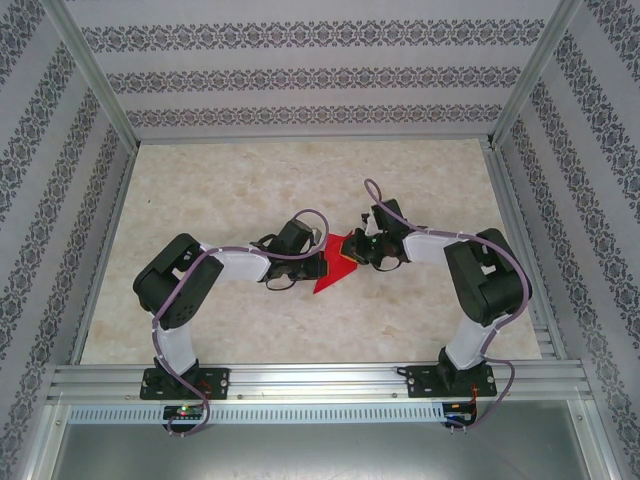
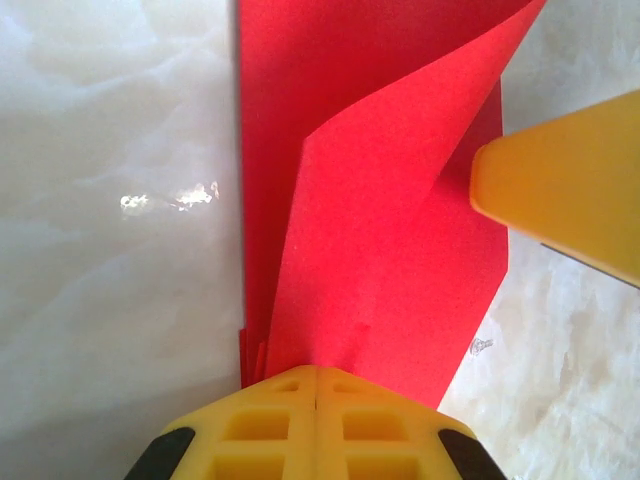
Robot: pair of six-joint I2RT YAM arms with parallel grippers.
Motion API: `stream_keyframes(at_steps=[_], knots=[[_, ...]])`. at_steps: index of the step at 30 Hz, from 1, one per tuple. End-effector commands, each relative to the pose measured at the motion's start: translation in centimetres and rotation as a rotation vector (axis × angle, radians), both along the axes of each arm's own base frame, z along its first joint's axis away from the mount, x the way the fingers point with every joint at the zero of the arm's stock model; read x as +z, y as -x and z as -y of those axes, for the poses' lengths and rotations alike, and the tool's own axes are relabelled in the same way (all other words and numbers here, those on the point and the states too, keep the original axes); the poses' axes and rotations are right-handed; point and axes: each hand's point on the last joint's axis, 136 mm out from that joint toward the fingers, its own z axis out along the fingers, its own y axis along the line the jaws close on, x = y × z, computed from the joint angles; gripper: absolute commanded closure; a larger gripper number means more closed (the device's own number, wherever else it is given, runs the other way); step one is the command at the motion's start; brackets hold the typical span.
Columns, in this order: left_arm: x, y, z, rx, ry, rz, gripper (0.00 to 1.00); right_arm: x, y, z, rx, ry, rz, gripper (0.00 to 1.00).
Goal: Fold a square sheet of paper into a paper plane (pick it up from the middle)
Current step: Fourth fold the wing at the center of the table.
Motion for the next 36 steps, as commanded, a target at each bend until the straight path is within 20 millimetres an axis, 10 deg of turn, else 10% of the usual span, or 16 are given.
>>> stream_keyframes(at_steps=[1, 11, 19, 27, 36], knots=[[-2.9, 1.5, -1.9, 0.007, -0.127, -0.077, 1.00, 0.9, -0.1, -0.8, 0.055, -0.005, 0.050, 0.86], [-3.1, 1.7, -1.9, 0.002, -0.142, -0.086, 1.00, -1.7, 1.5, -3.0, 0.146, 0.043, -0.013, 0.88], [-4.0, 2.7, -2.6, -0.008, -0.182, -0.129, 1.00, -2.7, -1.8, 1.2, 0.075, 0.169, 0.012, 0.89], [-4.3, 3.0, -2.7, -0.017, -0.193, -0.136, 1.00, 0.1, -5.8, 2.2, 0.057, 0.150, 0.120, 0.89], [-4.4, 2.7, -2.7, -0.010, -0.205, -0.130, 1.00, 2.6, -2.4, -0.3, 0.122, 0.032, 0.168, 0.88]])
